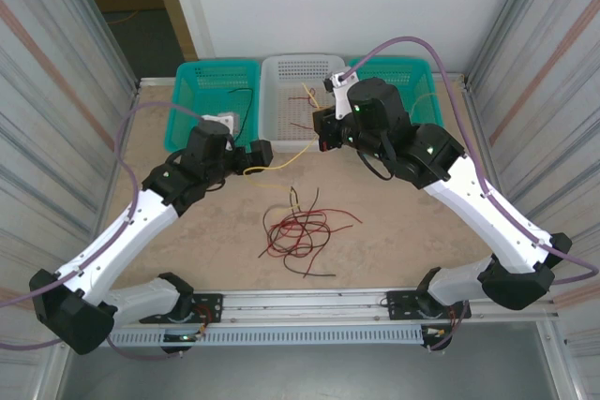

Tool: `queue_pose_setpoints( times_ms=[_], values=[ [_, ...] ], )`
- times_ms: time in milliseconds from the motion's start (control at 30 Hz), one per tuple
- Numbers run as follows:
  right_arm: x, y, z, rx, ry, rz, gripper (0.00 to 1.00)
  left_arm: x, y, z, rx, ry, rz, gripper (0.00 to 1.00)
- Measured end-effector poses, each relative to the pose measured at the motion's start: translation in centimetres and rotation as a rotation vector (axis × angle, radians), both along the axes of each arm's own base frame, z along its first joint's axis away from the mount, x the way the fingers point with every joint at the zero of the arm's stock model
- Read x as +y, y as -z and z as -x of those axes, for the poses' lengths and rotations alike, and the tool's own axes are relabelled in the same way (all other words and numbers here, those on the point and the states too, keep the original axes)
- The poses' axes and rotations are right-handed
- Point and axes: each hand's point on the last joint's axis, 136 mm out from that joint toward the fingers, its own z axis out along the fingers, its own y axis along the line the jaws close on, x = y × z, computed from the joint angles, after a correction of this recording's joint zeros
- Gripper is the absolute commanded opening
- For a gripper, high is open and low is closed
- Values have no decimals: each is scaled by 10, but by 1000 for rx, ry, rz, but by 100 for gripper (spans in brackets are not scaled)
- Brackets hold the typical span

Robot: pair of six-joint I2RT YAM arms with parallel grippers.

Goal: Untangle the cables

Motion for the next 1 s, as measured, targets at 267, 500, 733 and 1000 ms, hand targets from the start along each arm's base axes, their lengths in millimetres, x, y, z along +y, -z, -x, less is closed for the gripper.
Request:
queue_pose_setpoints(
  times_ms=[267, 500, 733, 1000],
  values=[
    [-14, 3, -14, 59, 37, -62, 0, 13, -21, -3, -101, 4, -91, 97],
    [-29, 13, -25, 133, 66, -120, 0, 3, -45, -2, -185, 52, -32, 92],
    [-45, 4, -33, 154, 87, -209, 0, -23, -41, 4, -211, 164, 57, 84],
    [-58, -23, -29, 123, 75, -339, 0, -24, -39, 4, -210, 168, 94, 85]
  ],
)
